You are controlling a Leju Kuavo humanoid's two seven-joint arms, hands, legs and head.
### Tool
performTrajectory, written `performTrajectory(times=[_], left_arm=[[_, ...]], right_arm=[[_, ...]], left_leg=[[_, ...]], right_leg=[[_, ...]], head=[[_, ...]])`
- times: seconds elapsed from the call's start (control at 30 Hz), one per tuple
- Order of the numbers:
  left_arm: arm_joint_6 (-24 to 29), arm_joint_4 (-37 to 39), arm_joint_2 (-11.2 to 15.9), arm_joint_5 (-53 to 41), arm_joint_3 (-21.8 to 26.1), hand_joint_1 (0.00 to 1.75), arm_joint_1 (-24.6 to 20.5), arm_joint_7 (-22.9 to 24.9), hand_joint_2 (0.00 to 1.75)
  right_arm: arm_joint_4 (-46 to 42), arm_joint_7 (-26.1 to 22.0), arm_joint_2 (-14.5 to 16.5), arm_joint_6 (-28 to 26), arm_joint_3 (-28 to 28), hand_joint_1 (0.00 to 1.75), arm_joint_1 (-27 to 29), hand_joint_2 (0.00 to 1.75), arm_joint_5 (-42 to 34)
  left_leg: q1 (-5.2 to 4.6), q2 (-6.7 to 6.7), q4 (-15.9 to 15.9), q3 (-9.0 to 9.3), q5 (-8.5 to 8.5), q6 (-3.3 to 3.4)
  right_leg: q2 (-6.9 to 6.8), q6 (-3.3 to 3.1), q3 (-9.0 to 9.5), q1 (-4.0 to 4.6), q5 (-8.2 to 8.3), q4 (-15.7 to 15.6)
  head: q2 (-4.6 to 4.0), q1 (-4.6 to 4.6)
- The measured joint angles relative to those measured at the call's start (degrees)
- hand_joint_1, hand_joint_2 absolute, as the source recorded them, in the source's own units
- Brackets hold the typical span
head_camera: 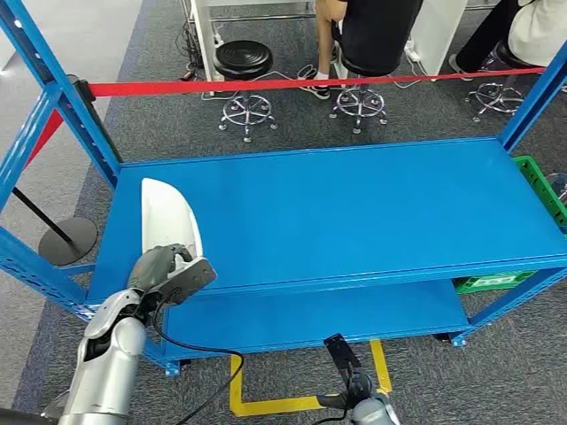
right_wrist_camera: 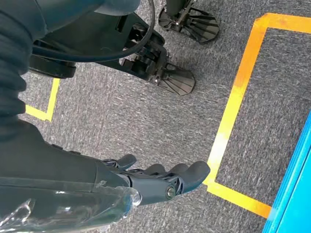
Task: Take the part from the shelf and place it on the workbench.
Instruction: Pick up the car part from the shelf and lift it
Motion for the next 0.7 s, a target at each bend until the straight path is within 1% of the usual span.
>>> performTrajectory(times=[0.13,0.3,0.33,0.4,0.43,0.47,0.5,0.53,0.6,0.63,0.67,0.7], left_arm=[[0.7,-1.2,-0.1,0.7,-0.7,1.75,1.2,-1.0,1.75],[2.9,-6.7,-0.6,2.8,-4.5,1.75,6.2,-3.0,1.75],[3.3,-8.1,-0.6,3.0,-5.7,1.75,7.4,-3.2,1.75],[4.0,-10.8,-0.6,2.9,-8.3,1.75,9.4,-3.5,1.75],[4.4,-12.1,-0.6,2.7,-9.7,1.75,10.2,-3.6,1.75],[4.8,-13.5,-0.5,2.5,-11.2,1.75,10.8,-3.6,1.75],[5.2,-14.7,-0.4,2.2,-12.9,1.75,11.4,-3.6,1.75],[5.6,-16.0,-0.2,2.0,-14.8,1.75,11.9,-3.6,1.75],[6.3,-18.2,0.4,1.5,-18.6,1.75,13.0,-3.3,1.75],[6.6,-19.2,0.8,1.3,-20.6,1.75,13.6,-3.0,1.75],[7.0,-20.1,1.3,1.2,-22.5,1.75,14.1,-2.7,1.75],[7.5,-21.0,1.8,1.1,-24.4,1.75,14.5,-2.4,1.75]], right_arm=[[0.1,-0.1,0.0,-0.2,-0.1,0.00,0.0,1.75,-0.3],[0.1,-0.3,0.0,-0.2,-0.5,0.00,0.0,1.75,-0.7],[0.1,-0.3,0.0,-0.2,-0.6,0.00,0.0,1.75,-0.7],[0.1,-0.3,0.0,0.0,-0.7,0.00,0.0,1.75,-0.4],[0.0,-0.3,0.0,0.1,-0.8,0.00,-0.1,1.75,-0.3],[0.0,-0.3,0.0,0.1,-0.8,0.00,-0.1,1.75,-0.2],[0.0,-0.3,0.0,0.2,-0.9,0.00,-0.2,1.75,-0.1],[0.0,-0.4,0.0,0.2,-0.9,0.00,-0.3,1.75,0.0],[0.0,-0.6,0.0,0.4,-1.1,0.00,-0.4,1.75,0.1],[0.0,-0.7,0.0,0.5,-1.2,0.00,-0.4,1.75,0.2],[0.0,-1.0,0.0,0.7,-1.4,0.00,-0.4,1.75,0.1],[0.0,-1.3,0.0,0.9,-1.6,0.00,-0.4,1.75,0.0]], left_leg=[[0.00,0.00,0.0,-0.01,0.00,0.00],[-0.26,-0.02,0.2,-0.12,-0.22,0.35],[-0.35,-0.02,0.3,-0.13,-0.25,0.46],[-0.57,-0.01,0.3,-0.17,-0.12,0.83],[-0.50,0.04,0.1,-0.13,0.15,1.13],[-0.41,0.15,-0.3,-0.09,0.49,1.46],[-0.28,0.26,-0.6,-0.08,0.78,1.76],[-0.16,0.41,-0.9,-0.07,1.03,1.99],[-0.23,0.65,-1.0,-0.24,1.18,2.16],[-0.26,0.77,-0.9,-0.32,1.22,2.15],[-0.25,0.86,-0.9,-0.40,1.28,2.10],[-0.19,0.91,-0.8,-0.48,1.34,2.00]], right_leg=[[0.00,0.00,-0.01,0.00,0.00,0.0],[0.02,0.26,-0.03,-0.32,0.04,-0.2],[0.02,0.37,-0.02,-0.41,0.05,-0.2],[0.06,0.81,0.03,-0.64,0.27,-0.4],[0.09,1.03,-0.01,-0.70,0.32,-0.5],[-0.13,1.22,-0.21,-0.69,0.03,-0.3],[-0.50,1.32,-0.78,-0.62,-0.95,0.9],[-0.97,1.34,-1.84,-0.54,-2.60,3.3],[-1.68,1.41,-4.93,-0.46,-6.58,10.9],[-1.78,1.50,-6.20,-0.47,-7.76,14.1],[-1.85,1.58,-6.67,-0.48,-7.89,15.7],[-1.92,1.66,-6.03,-0.51,-6.92,14.9]], head=[[0.00,0.00],[0.00,-0.02],[0.00,-0.02],[0.00,-0.03],[0.00,-0.02],[0.00,-0.01],[0.00,0.08],[0.00,0.21],[0.00,0.40],[0.00,0.42],[0.00,0.42],[0.00,0.43]])
